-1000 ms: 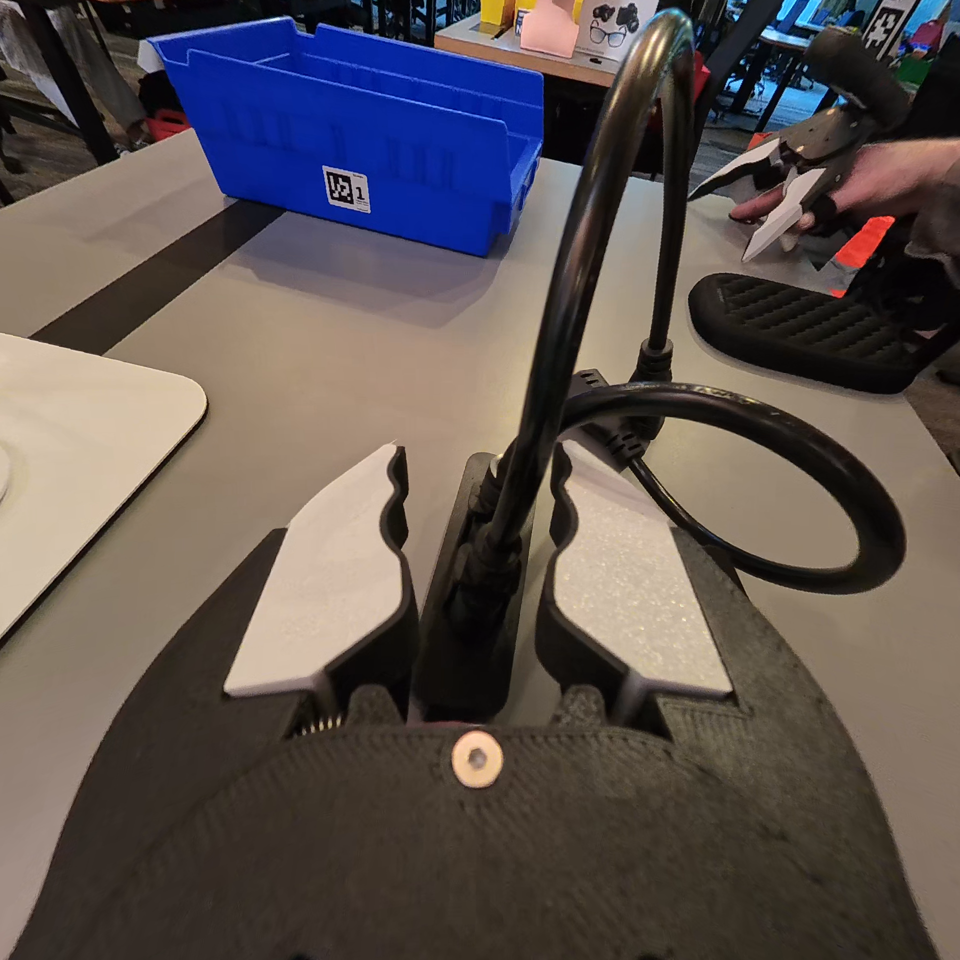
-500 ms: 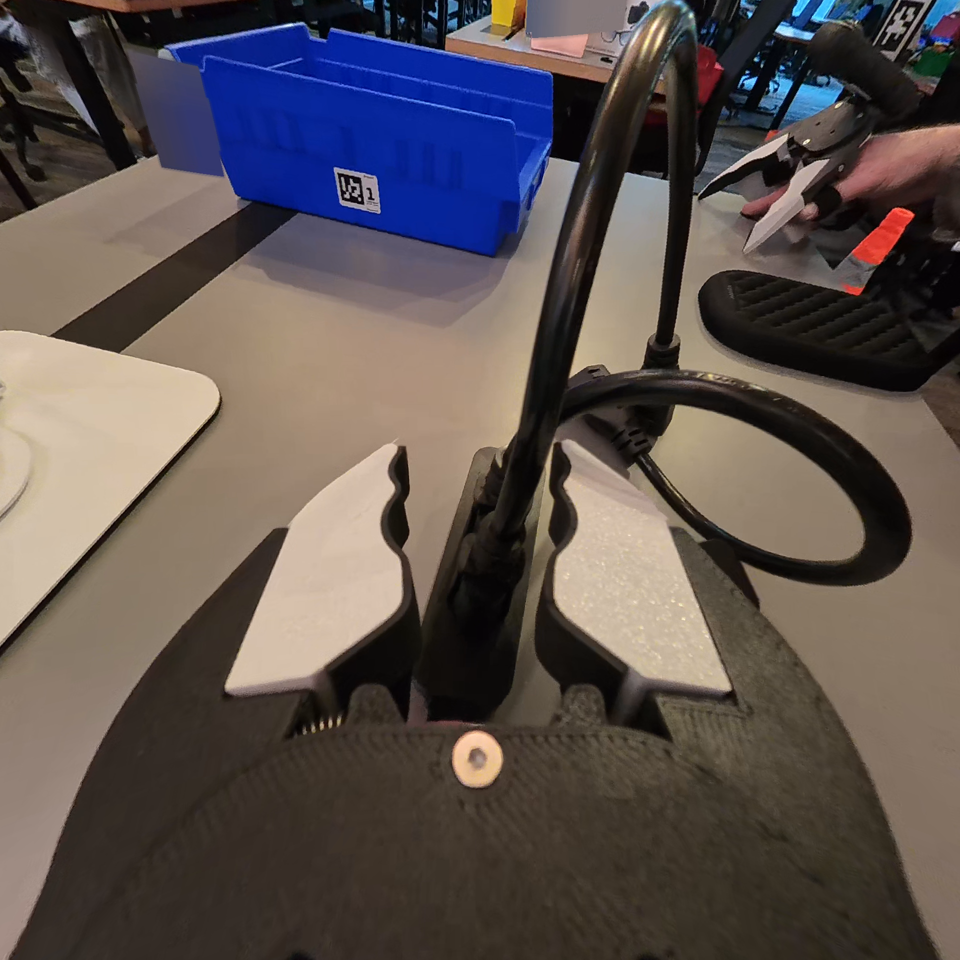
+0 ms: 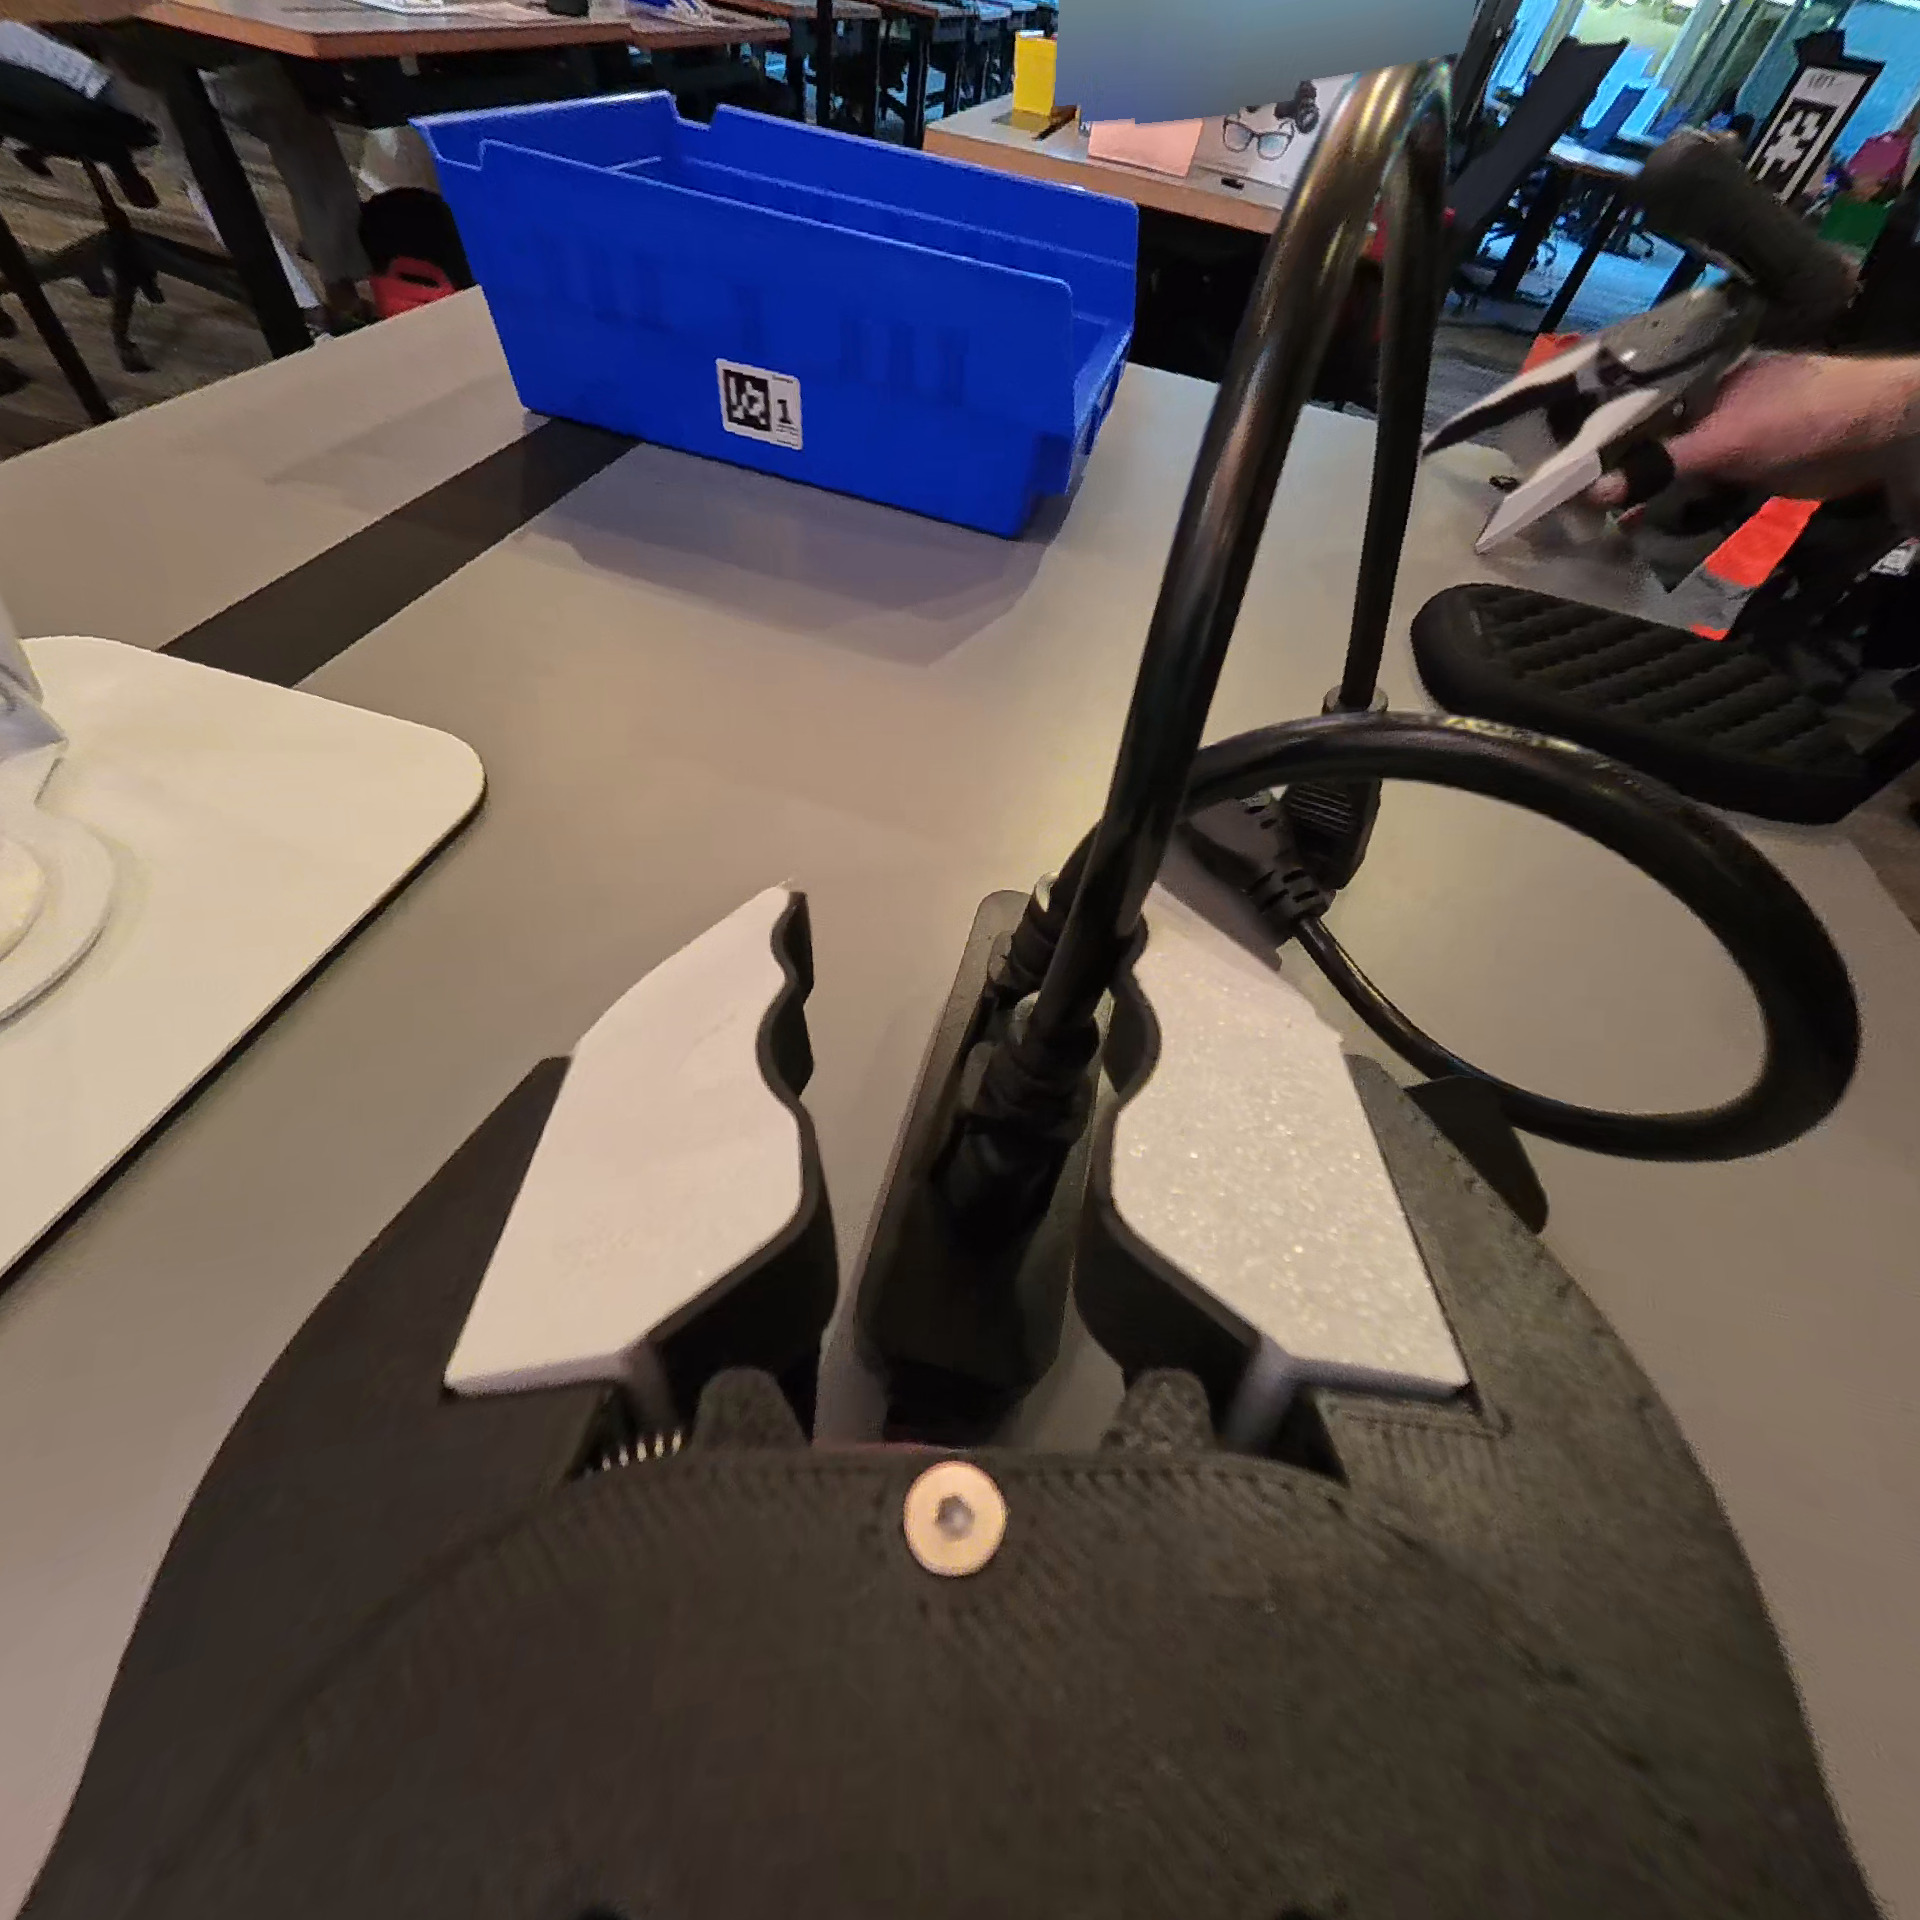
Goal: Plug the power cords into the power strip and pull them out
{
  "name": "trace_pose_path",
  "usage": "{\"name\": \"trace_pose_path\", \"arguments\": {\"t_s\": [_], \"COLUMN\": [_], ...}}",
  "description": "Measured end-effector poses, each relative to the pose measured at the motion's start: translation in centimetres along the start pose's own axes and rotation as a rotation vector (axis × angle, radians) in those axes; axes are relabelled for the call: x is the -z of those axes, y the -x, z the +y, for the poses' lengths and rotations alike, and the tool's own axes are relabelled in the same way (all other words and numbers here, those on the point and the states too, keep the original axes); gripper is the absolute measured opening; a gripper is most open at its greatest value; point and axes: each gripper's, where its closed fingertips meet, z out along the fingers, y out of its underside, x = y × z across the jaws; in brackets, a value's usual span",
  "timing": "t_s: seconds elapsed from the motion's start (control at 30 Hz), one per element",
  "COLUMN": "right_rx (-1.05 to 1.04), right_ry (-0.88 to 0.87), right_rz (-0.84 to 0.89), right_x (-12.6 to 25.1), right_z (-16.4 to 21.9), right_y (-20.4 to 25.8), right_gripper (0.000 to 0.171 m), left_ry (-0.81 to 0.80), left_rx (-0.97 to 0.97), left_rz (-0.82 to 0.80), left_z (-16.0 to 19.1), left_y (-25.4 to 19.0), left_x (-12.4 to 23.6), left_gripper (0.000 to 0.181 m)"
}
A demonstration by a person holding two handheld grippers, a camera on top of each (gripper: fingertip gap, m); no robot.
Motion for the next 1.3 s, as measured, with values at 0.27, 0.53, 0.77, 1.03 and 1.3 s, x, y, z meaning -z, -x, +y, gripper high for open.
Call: {"name": "trace_pose_path", "arguments": {"t_s": [0.27,0.53,0.77,1.03,1.3], "right_rx": [0.024,0.027,0.029,-0.005,-0.016], "right_ry": [0.01,0.066,0.07,0.055,0.049], "right_rz": [-0.027,-0.034,-0.051,-0.048,-0.037], "right_x": [0.1,0.1,0.5,1.0,1.7], "right_z": [0.1,0.1,-0.3,-1.1,-1.8], "right_y": [-0.1,-0.3,-0.1,-0.1,-0.1], "right_gripper": [0.142,0.149,0.154,0.154,0.156], "left_ry": [-0.058,-0.035,0.006,0.052,0.079], "left_rx": [0.047,0.238,0.382,0.449,0.559], "left_rz": [0.019,-0.073,-0.24,-0.383,-0.504], "left_z": [-0.5,-1.6,-2.3,-4.5,-5.3], "left_y": [0.7,1.3,1.6,1.9,0.6], "left_x": [0.1,2.3,5.9,8.6,9.8], "left_gripper": [0.057,0.058,0.058,0.061,0.062]}}
